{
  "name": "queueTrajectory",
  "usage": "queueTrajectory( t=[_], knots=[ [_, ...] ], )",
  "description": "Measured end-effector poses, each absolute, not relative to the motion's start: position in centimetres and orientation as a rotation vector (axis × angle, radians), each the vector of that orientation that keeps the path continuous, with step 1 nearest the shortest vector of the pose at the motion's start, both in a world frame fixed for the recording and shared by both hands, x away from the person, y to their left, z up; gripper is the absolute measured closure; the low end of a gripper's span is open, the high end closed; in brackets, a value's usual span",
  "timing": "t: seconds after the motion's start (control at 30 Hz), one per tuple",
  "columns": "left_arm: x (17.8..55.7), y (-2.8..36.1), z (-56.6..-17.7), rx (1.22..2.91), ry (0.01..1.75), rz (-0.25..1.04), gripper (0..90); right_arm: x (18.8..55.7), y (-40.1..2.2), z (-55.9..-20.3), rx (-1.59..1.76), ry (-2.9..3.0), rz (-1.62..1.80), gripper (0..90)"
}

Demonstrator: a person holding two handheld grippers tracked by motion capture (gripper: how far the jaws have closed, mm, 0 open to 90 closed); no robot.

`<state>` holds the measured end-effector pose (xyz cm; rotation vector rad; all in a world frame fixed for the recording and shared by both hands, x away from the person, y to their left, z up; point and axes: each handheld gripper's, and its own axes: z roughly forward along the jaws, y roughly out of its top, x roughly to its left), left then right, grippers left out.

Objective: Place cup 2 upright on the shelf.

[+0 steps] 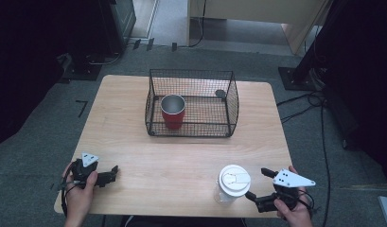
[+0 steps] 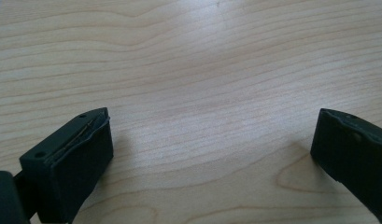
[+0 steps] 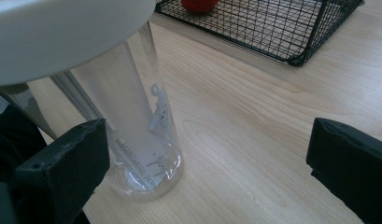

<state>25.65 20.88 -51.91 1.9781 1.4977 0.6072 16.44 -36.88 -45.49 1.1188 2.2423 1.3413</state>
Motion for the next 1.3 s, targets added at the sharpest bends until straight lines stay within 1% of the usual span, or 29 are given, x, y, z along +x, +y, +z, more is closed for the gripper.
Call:
queueTrajectory(
  t=[0.6,0.97,1.3],
  knots=[
    [25.6,20.9,-51.9,1.978,1.498,0.607,0.0,16.0,-35.6,-45.3,1.027,2.297,1.447,0.0],
    [25.6,20.9,-51.9,1.977,1.498,0.607,0.0,15.6,-33.5,-45.1,0.939,2.324,1.478,0.0],
    [25.6,20.9,-51.9,1.978,1.498,0.607,0.0,15.7,-31.6,-45.1,0.950,2.290,1.491,0.0]
  ],
)
